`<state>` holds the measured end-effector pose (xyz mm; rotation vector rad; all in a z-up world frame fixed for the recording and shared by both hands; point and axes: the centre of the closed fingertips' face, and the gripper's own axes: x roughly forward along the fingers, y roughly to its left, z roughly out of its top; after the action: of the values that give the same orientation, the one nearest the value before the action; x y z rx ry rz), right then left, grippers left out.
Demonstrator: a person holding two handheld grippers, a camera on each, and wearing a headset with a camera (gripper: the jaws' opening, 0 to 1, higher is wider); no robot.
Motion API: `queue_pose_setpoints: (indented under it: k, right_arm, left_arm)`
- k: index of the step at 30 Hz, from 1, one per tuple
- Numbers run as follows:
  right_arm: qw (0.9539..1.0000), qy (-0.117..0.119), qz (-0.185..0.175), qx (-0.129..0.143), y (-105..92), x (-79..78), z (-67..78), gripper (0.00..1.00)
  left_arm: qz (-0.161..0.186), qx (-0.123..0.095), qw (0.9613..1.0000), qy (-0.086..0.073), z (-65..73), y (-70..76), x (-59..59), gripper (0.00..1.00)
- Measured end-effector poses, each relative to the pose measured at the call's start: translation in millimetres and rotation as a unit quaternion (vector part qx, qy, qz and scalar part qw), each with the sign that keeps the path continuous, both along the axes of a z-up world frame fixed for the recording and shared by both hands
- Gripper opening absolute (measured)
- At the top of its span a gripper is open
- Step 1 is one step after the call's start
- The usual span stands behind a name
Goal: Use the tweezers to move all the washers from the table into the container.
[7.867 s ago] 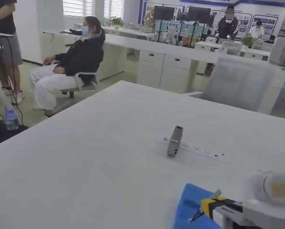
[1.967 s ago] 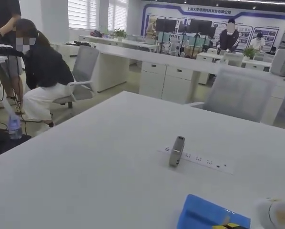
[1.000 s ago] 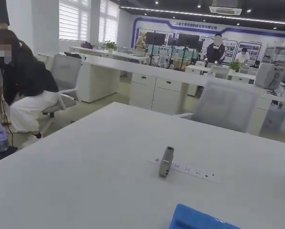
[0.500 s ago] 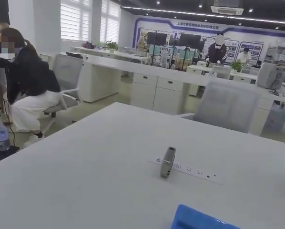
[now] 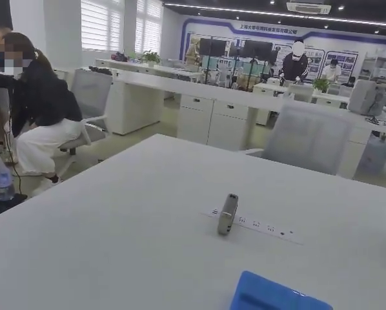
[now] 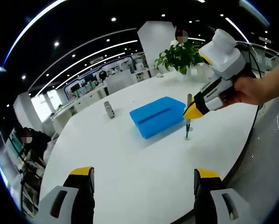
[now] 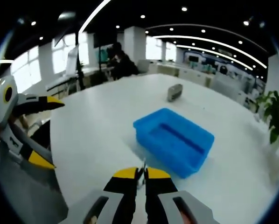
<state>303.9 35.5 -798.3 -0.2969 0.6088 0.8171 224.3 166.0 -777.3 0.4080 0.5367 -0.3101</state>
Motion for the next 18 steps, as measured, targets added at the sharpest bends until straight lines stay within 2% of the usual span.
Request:
queue_pose_setpoints:
  k: [7, 14, 18]
  right_arm:
    - [0.9999, -0.009, 0.008, -0.012, 0.4, 2.3, -0.8, 0.02]
    - [1.0000, -0.007, 0.003, -0.007, -1.8, 1.6, -0.6, 0.02]
    - [0.9999, 0.009, -0.006, 0.005, -2.8, 1.0, -0.5, 0.01]
  left_arm:
    - [0.001, 0.000, 1.0000, 0.000, -0.2, 0.2, 0.3, 0.90]
    - [0.000, 0.002, 1.0000, 0.002, -1.2, 0.4, -0.1, 0.90]
    - [-0.001, 0.004, 1.0000, 0.003, -1.4, 0.2, -0.5, 0.90]
